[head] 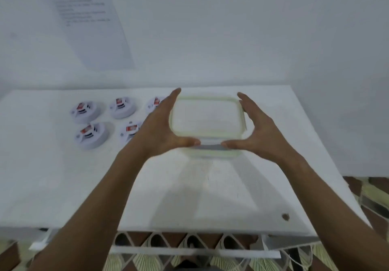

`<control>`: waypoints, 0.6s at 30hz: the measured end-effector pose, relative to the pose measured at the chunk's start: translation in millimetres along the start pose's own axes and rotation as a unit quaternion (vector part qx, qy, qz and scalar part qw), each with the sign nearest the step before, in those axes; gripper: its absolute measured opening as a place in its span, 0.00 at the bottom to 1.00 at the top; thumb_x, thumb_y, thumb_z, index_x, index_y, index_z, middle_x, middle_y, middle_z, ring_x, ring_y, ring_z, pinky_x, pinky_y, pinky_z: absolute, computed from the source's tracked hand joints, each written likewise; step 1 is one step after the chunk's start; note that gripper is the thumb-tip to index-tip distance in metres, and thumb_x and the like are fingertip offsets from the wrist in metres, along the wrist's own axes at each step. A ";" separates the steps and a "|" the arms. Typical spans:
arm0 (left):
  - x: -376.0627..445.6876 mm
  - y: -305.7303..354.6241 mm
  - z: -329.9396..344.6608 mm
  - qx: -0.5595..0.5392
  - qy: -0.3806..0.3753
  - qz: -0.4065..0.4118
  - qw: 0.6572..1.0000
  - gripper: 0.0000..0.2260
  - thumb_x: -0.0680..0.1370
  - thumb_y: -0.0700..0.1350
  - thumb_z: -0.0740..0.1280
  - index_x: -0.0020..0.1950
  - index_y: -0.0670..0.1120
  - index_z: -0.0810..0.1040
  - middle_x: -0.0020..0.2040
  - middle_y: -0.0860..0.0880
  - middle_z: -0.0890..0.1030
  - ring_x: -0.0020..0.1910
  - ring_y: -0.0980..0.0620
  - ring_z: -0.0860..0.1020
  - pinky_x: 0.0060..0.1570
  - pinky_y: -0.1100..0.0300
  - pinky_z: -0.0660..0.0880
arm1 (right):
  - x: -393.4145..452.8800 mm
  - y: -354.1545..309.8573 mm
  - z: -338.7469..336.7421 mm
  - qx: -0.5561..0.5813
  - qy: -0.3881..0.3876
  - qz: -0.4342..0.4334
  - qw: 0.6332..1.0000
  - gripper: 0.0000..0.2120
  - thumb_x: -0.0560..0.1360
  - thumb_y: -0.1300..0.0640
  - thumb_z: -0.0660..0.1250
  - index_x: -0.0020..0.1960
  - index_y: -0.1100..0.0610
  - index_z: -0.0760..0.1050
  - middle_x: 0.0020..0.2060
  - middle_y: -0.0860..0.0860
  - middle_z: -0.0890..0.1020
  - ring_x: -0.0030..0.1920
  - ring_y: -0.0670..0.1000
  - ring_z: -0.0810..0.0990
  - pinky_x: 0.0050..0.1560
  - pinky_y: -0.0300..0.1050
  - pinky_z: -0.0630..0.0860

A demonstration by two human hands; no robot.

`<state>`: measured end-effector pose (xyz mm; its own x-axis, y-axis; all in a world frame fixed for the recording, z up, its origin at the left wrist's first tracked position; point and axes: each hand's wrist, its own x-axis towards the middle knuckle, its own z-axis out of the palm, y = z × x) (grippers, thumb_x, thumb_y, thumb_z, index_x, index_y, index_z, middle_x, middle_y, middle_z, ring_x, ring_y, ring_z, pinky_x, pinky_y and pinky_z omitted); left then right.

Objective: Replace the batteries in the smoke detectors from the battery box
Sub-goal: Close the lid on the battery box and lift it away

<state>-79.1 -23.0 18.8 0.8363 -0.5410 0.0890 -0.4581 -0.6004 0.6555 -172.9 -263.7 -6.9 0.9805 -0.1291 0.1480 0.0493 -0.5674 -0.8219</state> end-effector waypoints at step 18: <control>166.2 -86.3 36.5 -0.086 -0.097 -0.042 0.991 0.57 0.60 0.54 0.82 0.79 0.55 0.49 0.78 0.53 0.56 0.76 0.52 0.56 0.70 0.54 0.59 | 138.2 68.8 28.5 0.049 -0.004 0.157 0.986 0.61 0.51 0.46 0.82 0.76 0.37 0.52 0.76 0.45 0.61 0.73 0.56 0.67 0.70 0.60 0.69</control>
<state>88.4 -82.5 -50.3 0.7881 -0.6065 -0.1056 -0.3172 -0.5471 0.7747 -28.6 -297.4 -58.7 0.9519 -0.2789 -0.1268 -0.2395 -0.4192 -0.8757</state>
